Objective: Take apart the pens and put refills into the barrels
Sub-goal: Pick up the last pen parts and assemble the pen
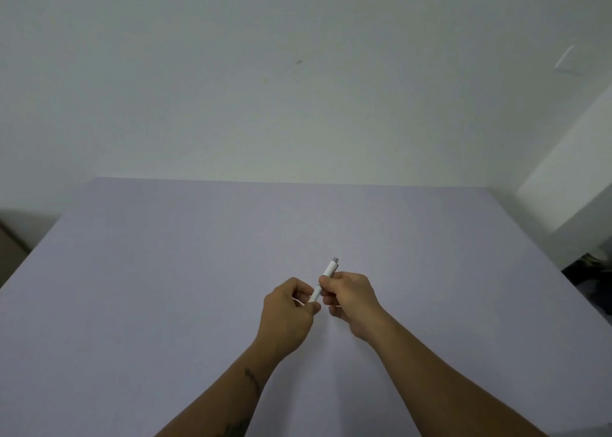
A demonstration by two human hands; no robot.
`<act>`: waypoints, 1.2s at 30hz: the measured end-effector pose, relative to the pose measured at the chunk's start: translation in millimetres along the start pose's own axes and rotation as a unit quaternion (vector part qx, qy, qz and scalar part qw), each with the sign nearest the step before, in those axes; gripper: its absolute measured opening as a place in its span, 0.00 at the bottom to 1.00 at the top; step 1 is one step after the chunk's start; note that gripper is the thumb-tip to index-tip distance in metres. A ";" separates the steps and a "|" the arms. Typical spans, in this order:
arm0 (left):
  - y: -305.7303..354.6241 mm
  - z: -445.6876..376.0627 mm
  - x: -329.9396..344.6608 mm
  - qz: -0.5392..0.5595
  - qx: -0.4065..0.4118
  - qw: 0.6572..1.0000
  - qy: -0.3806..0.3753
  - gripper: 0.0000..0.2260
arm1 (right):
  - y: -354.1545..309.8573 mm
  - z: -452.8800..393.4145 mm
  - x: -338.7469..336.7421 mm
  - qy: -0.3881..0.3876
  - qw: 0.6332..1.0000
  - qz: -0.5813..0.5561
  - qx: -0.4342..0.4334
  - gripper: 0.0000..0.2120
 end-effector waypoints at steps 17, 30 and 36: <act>-90.0 -38.3 36.3 -0.470 -0.003 0.881 -0.052 0.32 | 54.9 -37.8 -44.8 0.062 0.914 0.400 0.010 0.08; -129.5 -34.3 44.4 -0.467 0.000 0.883 -0.046 0.34 | 67.6 -64.4 -32.8 0.035 0.867 0.497 0.024 0.15; -124.7 -34.6 44.2 -0.470 0.002 0.881 -0.048 0.34 | 62.1 -66.7 -30.0 0.024 0.855 0.518 0.020 0.18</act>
Point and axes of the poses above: each hand's wrist, its own z-axis away from the middle knuckle, its own x-axis out of the palm, y = z × x, the point moved 10 cm from there along -z, towards the middle knuckle, and after that the axes turned 8 degrees about -y, right-handed, at the moved point
